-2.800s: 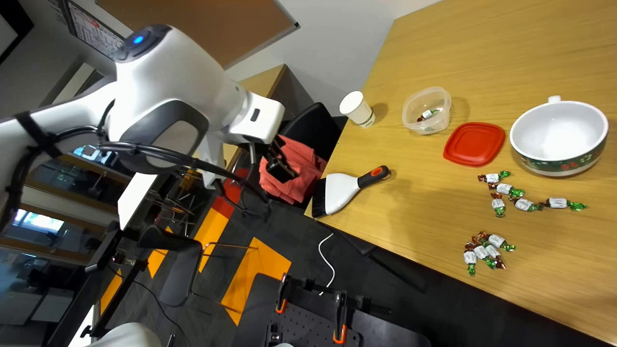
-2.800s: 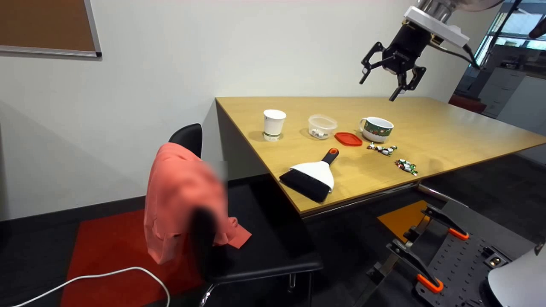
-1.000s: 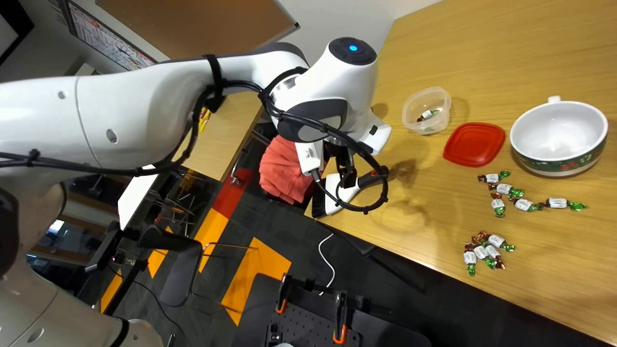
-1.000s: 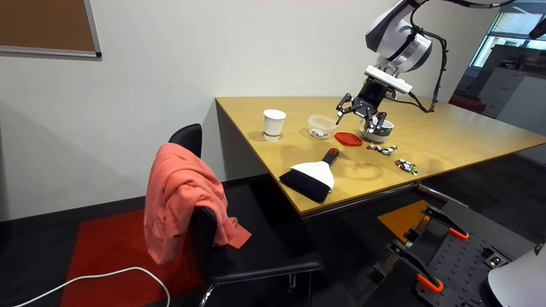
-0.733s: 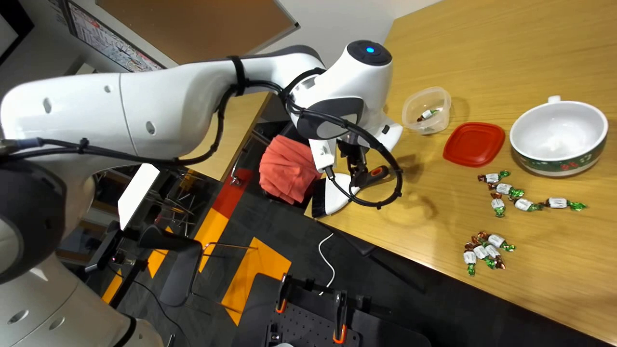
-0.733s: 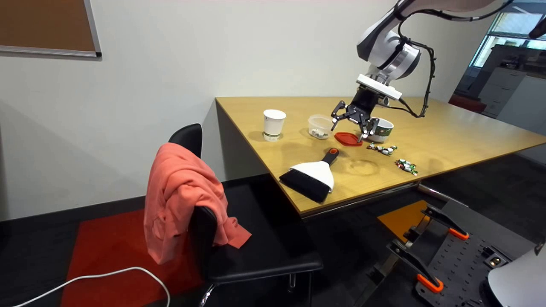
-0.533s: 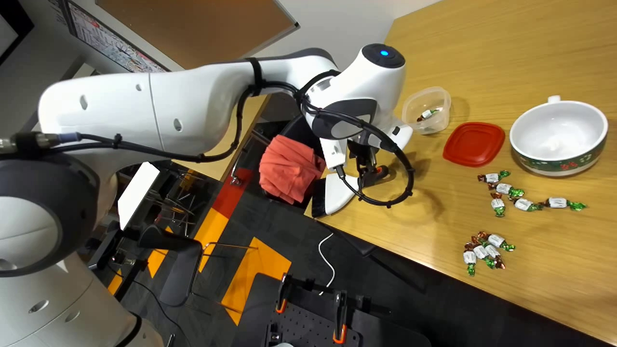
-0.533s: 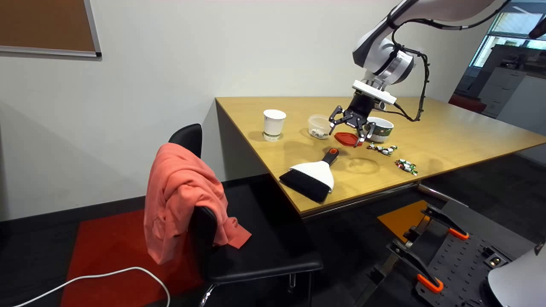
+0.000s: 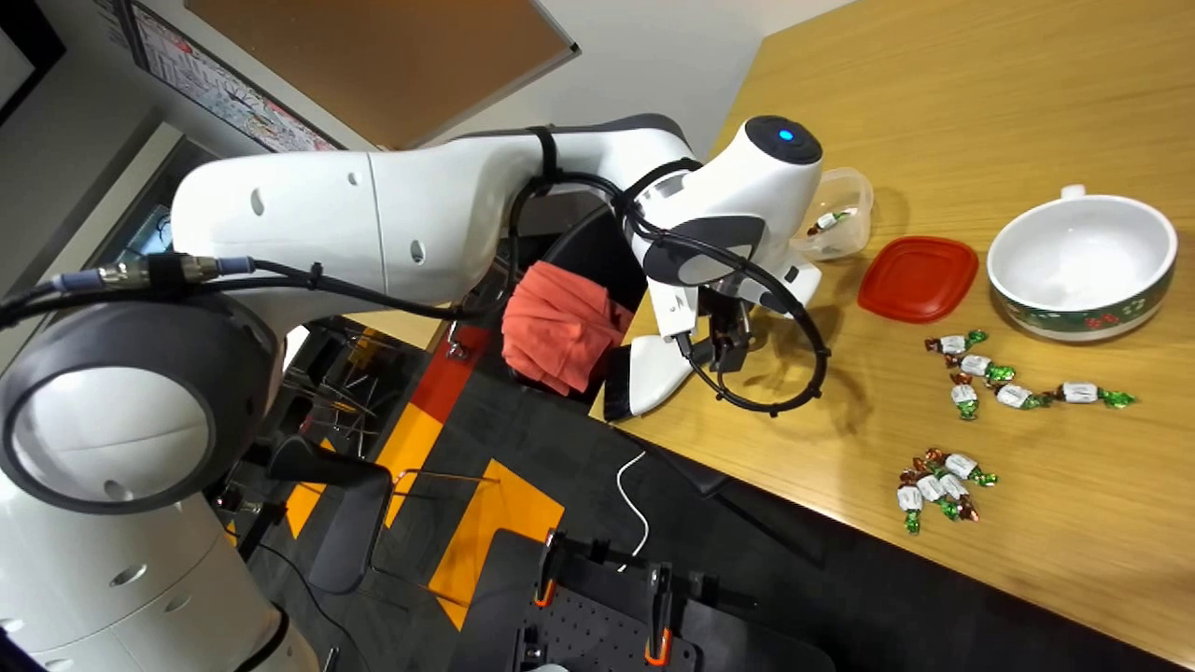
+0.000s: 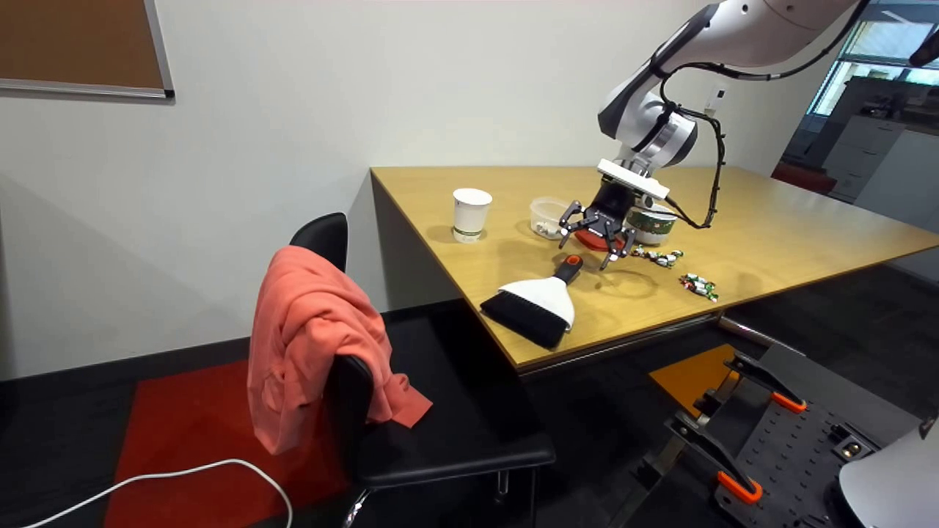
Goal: Use the hand broom to sweep the sweets to the right
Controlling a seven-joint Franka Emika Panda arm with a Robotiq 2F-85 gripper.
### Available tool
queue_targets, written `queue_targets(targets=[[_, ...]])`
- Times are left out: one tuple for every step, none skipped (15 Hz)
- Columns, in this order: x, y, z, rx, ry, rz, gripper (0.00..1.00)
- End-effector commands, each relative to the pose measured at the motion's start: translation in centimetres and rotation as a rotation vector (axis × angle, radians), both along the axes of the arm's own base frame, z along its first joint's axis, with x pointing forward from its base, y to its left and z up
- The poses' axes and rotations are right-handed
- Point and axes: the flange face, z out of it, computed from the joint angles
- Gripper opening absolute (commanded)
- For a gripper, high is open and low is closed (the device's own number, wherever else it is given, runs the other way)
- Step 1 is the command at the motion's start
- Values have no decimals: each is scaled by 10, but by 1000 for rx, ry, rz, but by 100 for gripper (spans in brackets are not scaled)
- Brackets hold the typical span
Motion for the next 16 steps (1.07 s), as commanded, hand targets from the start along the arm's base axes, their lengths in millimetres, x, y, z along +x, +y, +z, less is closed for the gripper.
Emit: queue_targets(targets=[[10,-2,-10,43,-18,-60,100],[11,-1,-12,48,-20,-71,100],[13,-1,-15,49,-19,-80,100],[14,-1,-18,50,-17,-85,100],[16,0,-21,49,-12,-87,100],[17,0,-24,50,-6,-85,100],[18,0,-26,53,8,-78,100],[19,0,-29,54,14,-74,100],[20,0,-32,55,18,-71,100],[21,0,-34,53,22,-70,100],[22,0,-37,55,27,-69,100],[23,0,-38,55,32,-69,100],[24,0,-40,55,41,-71,100],[25,1,-42,56,46,-69,100],[26,1,-43,58,51,-66,100],[26,2,-45,57,54,-64,100]])
